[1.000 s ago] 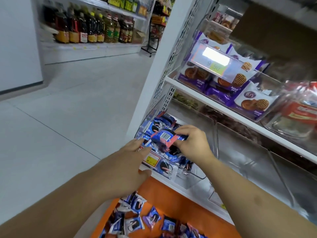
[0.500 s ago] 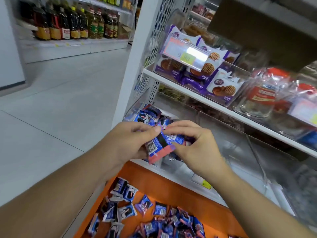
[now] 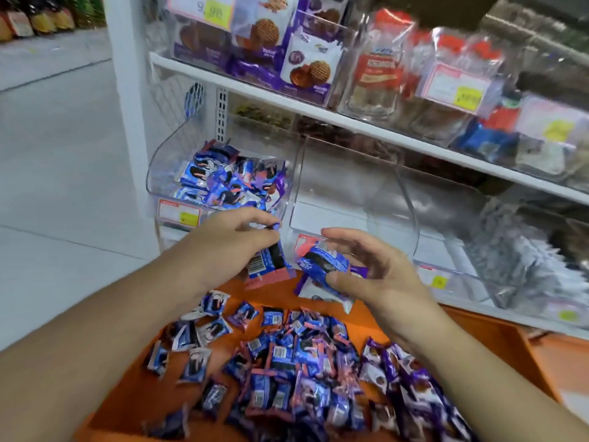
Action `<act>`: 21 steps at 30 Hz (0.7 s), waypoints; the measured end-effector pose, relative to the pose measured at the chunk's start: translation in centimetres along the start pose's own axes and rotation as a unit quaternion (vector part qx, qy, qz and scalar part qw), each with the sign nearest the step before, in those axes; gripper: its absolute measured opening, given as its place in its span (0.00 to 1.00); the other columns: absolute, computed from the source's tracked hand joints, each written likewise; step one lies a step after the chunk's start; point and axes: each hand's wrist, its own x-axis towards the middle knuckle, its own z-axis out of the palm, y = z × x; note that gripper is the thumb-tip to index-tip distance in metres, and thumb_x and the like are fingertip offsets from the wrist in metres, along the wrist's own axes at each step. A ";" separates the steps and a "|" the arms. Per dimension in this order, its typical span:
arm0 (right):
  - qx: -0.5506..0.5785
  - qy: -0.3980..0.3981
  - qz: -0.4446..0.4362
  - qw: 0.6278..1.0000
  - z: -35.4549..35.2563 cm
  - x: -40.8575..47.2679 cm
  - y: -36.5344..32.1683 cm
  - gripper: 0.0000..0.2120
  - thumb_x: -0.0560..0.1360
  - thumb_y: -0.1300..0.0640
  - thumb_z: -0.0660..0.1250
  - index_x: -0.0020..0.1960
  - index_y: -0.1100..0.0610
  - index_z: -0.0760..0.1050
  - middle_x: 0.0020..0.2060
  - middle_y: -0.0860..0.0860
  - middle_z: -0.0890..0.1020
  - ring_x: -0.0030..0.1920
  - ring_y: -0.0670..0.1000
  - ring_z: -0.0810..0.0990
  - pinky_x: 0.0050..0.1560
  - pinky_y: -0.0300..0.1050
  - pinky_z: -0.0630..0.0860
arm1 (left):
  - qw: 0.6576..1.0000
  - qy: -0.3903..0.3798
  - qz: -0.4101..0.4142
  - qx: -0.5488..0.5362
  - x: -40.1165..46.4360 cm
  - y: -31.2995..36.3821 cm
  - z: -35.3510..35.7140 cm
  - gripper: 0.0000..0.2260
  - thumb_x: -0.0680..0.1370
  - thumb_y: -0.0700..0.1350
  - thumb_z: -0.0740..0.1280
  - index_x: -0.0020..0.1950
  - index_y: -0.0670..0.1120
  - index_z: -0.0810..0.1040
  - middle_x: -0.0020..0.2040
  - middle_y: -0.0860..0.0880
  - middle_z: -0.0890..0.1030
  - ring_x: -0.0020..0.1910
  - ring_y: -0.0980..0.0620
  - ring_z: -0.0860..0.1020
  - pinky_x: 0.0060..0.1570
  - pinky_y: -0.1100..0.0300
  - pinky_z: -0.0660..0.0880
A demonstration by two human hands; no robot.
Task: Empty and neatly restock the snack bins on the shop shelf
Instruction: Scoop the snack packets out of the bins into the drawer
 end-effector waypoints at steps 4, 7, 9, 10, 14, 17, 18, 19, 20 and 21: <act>-0.094 0.064 0.025 0.993 -2.2 -1.8 3.2 0.21 0.74 0.66 0.78 0.62 0.48 0.83 0.55 0.46 0.87 0.56 0.45 0.85 0.58 0.46 0.82 | 0.997 -0.035 -0.006 0.062 -0.1 -1.5 4.5 0.16 0.77 0.44 0.74 0.62 0.59 0.80 0.58 0.54 0.83 0.56 0.50 0.83 0.59 0.48 0.81; -0.200 0.077 0.060 0.975 -4.1 -2.3 5.4 0.18 0.73 0.61 0.80 0.59 0.46 0.83 0.51 0.42 0.87 0.46 0.36 0.83 0.47 0.33 0.76 | 0.990 -0.050 0.010 0.130 0.5 -4.3 7.3 0.18 0.77 0.44 0.76 0.63 0.59 0.77 0.62 0.56 0.81 0.59 0.56 0.80 0.56 0.63 0.75; -0.240 0.063 0.091 0.964 -5.3 -2.3 6.3 0.22 0.73 0.56 0.81 0.64 0.45 0.81 0.55 0.39 0.84 0.53 0.33 0.81 0.52 0.30 0.76 | 0.988 -0.065 0.012 0.141 1.0 -6.0 8.8 0.19 0.77 0.46 0.76 0.65 0.59 0.77 0.64 0.58 0.80 0.62 0.58 0.79 0.58 0.65 0.75; -0.242 0.056 0.106 0.963 -5.9 -2.3 6.5 0.25 0.72 0.54 0.81 0.66 0.45 0.79 0.57 0.39 0.83 0.55 0.34 0.81 0.57 0.35 0.78 | 0.986 -0.076 0.013 0.147 1.3 -6.5 9.4 0.22 0.76 0.48 0.76 0.68 0.59 0.76 0.66 0.58 0.79 0.63 0.57 0.79 0.61 0.61 0.76; -0.248 0.046 0.115 0.961 -7.8 -2.3 6.0 0.29 0.73 0.59 0.80 0.70 0.46 0.76 0.61 0.37 0.81 0.60 0.34 0.79 0.61 0.48 0.82 | 0.974 -0.138 -0.023 0.177 2.3 -7.2 11.0 0.35 0.74 0.55 0.76 0.78 0.64 0.65 0.78 0.57 0.69 0.74 0.54 0.71 0.73 0.50 0.70; -0.223 0.044 0.103 0.968 -8.8 -2.7 5.2 0.29 0.74 0.65 0.77 0.69 0.42 0.76 0.60 0.40 0.83 0.60 0.38 0.82 0.57 0.50 0.84 | 0.967 -0.151 -0.003 0.203 2.6 -6.7 11.5 0.35 0.69 0.61 0.72 0.75 0.69 0.66 0.77 0.59 0.71 0.75 0.57 0.71 0.74 0.49 0.70; -0.202 0.039 0.102 0.973 -8.9 -2.9 4.8 0.30 0.75 0.66 0.77 0.68 0.39 0.76 0.60 0.42 0.84 0.57 0.42 0.84 0.54 0.51 0.85 | 0.968 -0.150 0.001 0.199 2.6 -6.6 11.6 0.33 0.69 0.61 0.72 0.73 0.69 0.68 0.74 0.61 0.73 0.72 0.59 0.73 0.73 0.49 0.72; -0.183 0.030 0.101 0.977 -8.9 -3.1 4.5 0.31 0.75 0.66 0.76 0.68 0.37 0.76 0.60 0.44 0.84 0.55 0.45 0.86 0.51 0.50 0.85 | 0.970 -0.147 0.005 0.193 2.6 -6.4 11.9 0.31 0.71 0.62 0.73 0.73 0.67 0.70 0.71 0.63 0.76 0.68 0.60 0.76 0.71 0.49 0.74; -0.168 0.019 0.096 0.981 -8.6 -3.3 4.0 0.32 0.76 0.66 0.76 0.68 0.36 0.75 0.60 0.44 0.84 0.53 0.48 0.87 0.48 0.50 0.85 | 0.973 -0.146 0.003 0.178 2.4 -6.1 12.0 0.28 0.73 0.62 0.73 0.72 0.64 0.72 0.67 0.64 0.78 0.65 0.61 0.79 0.68 0.49 0.76; -0.160 0.011 0.086 0.983 -8.2 -3.3 3.7 0.33 0.76 0.67 0.76 0.69 0.35 0.75 0.62 0.43 0.83 0.53 0.49 0.87 0.48 0.52 0.85 | 0.978 -0.147 -0.011 0.149 2.3 -5.8 12.2 0.26 0.75 0.61 0.73 0.72 0.60 0.73 0.64 0.62 0.81 0.61 0.59 0.82 0.65 0.48 0.78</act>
